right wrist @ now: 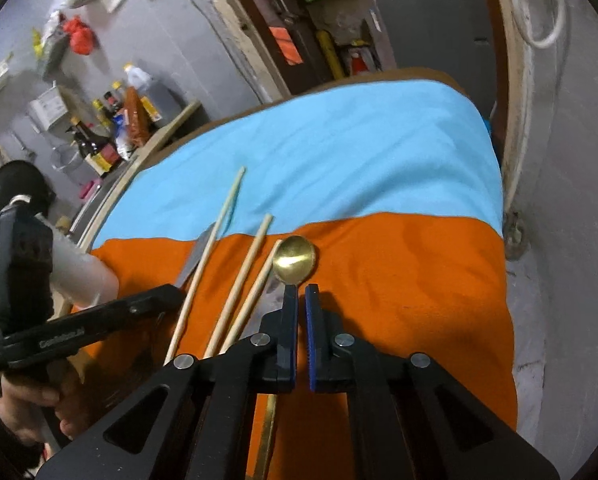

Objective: Organize utensils
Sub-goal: 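Close the left gripper on the silver fork while the right gripper grasps the gold spoon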

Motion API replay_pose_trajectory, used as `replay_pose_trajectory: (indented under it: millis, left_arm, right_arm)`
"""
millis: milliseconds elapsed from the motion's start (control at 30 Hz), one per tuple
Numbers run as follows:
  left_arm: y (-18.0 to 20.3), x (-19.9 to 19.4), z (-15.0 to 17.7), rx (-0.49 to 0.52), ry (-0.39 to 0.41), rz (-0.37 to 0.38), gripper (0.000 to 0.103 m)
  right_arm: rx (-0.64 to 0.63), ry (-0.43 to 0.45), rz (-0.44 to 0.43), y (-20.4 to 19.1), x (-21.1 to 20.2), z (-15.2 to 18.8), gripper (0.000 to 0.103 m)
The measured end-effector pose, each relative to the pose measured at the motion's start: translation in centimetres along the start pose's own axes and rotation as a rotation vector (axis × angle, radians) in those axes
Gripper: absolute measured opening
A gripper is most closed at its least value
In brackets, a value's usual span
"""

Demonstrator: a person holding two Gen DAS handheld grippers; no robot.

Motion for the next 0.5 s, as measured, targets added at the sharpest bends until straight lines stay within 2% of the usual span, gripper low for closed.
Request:
replay_pose_trajectory:
  millis: [33,100,433,467,500]
  left_arm:
    - [0.0,0.0,0.0,0.0,-0.002,0.002,0.003]
    - [-0.1,0.0,-0.1,0.002,-0.008,0.005,0.004]
    - [-0.2,0.2,-0.1,0.01,-0.018,0.014,0.004]
    - [-0.3,0.2,-0.1,0.009,-0.019,0.017,0.004]
    - [-0.4,0.2,-0.1,0.007,-0.02,0.02,0.004]
  right_arm:
    - [-0.007,0.005,0.009,0.0,0.1,-0.3,0.009]
    - [-0.016,0.01,0.014,-0.1,0.2,-0.7,0.02]
    - [-0.107,-0.04,-0.007,-1.1,3.0,-2.3,0.021]
    - [-0.112,-0.039,-0.009,-1.2,3.0,-2.2,0.019]
    - [-0.111,-0.034,-0.013,-1.1,3.0,-2.1,0.01]
Point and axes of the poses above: each gripper's, at about its wrist camera, not at the fingertips, and x roughly the way its jaws point, y to its right, z to its underside, the point moved 6 cm from there along x, roughly the way its jaws point, and after that the axes turned 5 degrees about y, right-handed, at the moved point
